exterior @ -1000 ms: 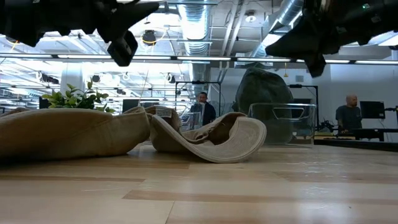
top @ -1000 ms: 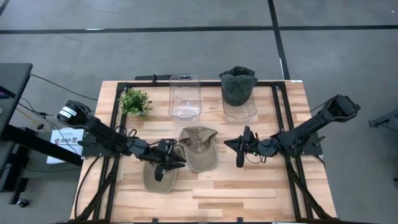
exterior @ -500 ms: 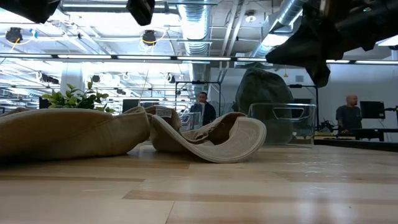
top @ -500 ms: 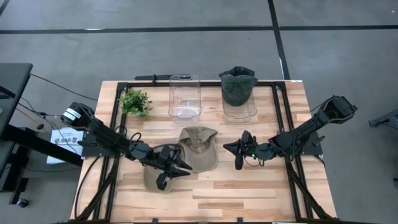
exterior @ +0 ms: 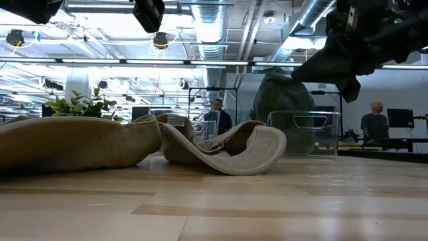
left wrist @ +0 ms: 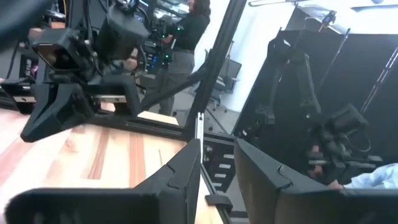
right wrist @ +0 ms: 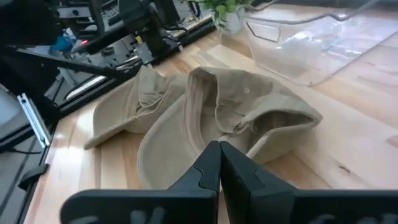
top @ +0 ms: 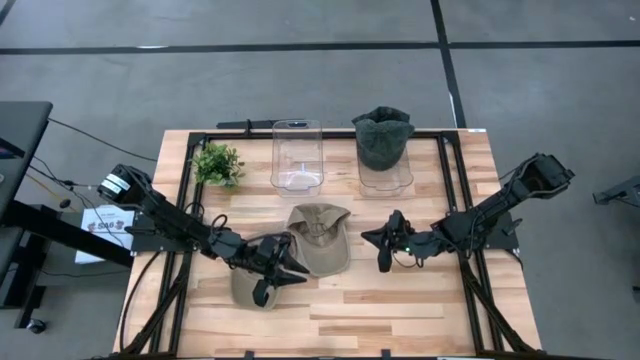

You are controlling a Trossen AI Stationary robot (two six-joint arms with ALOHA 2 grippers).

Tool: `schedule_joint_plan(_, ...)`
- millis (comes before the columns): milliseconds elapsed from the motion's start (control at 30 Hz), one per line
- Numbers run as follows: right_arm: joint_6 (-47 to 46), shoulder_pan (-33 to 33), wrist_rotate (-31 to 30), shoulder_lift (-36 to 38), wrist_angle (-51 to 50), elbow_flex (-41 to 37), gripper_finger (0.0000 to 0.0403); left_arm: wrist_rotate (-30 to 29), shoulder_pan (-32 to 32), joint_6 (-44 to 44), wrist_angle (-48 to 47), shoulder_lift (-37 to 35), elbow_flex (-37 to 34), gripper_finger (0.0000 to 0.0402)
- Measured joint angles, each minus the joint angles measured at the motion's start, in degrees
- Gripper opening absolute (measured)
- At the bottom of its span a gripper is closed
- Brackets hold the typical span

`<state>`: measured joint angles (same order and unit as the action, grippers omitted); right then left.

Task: Pick & Place hat
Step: Put the right brown cap into the left transparent bin

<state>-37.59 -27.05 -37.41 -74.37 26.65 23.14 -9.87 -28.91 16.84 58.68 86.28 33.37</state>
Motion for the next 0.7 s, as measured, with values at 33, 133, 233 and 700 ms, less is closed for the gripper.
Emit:
schedule_joint_plan(33,-0.3,-0.3,0.4,0.0,-0.6,0.0,0.0,0.0,0.0,0.0,0.0,0.0,0.0,0.0095)
schedule_joint_plan(133,-0.4,-0.3,5.6,0.0,-3.5,0.0,0.0,0.0,0.0,0.0,0.0,0.0,0.0,0.0095)
schedule_joint_plan(233,-1.0,-0.3,7.5,0.0,-4.0,0.0,0.0,0.0,0.0,0.0,0.1,0.0,0.0,0.0095)
schedule_joint_plan(700,4.1,1.7,9.1,-8.9,1.3,0.7,0.0,0.0,0.0,0.0,-0.2,0.0,0.0,0.0095)
